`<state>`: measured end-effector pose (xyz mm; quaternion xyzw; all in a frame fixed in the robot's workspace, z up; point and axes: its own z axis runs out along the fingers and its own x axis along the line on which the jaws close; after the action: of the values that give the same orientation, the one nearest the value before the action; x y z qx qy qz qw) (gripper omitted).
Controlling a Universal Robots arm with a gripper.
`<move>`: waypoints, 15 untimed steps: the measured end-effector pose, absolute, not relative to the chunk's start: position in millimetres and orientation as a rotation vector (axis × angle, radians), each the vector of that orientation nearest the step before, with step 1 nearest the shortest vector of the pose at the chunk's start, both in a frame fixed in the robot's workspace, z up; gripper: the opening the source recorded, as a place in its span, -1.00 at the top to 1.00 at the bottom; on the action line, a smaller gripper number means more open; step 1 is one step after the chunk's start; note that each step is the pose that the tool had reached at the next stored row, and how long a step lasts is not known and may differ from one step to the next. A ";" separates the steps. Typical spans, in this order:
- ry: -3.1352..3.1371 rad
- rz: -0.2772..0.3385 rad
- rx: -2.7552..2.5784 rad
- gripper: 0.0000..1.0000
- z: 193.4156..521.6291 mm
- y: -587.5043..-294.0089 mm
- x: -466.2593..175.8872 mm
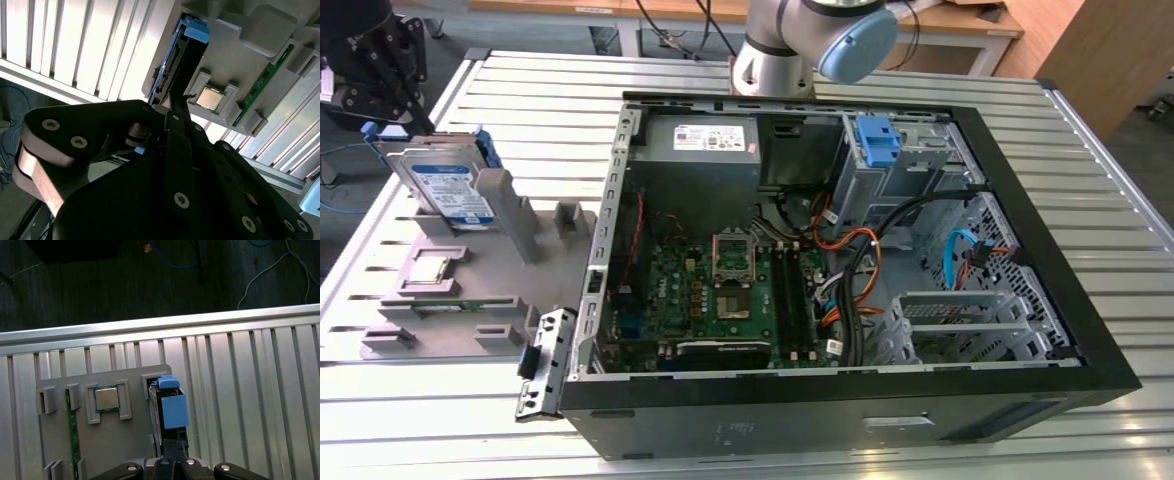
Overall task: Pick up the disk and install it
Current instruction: 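Pick up the disk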
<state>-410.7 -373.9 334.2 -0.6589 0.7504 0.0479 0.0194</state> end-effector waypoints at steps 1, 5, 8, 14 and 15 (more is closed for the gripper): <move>2.329 0.149 -2.045 0.79 334.1 -373.9 -410.7; 2.329 0.149 -2.045 0.79 334.0 -373.9 -410.7; 2.329 0.149 -2.045 0.79 334.0 -373.9 -410.7; 2.329 0.149 -2.045 0.66 333.9 -373.9 -410.7; 2.329 0.149 -2.045 0.54 333.9 -373.9 -410.7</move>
<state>-410.7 -373.9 333.9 -0.6590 0.7504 0.0479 0.0195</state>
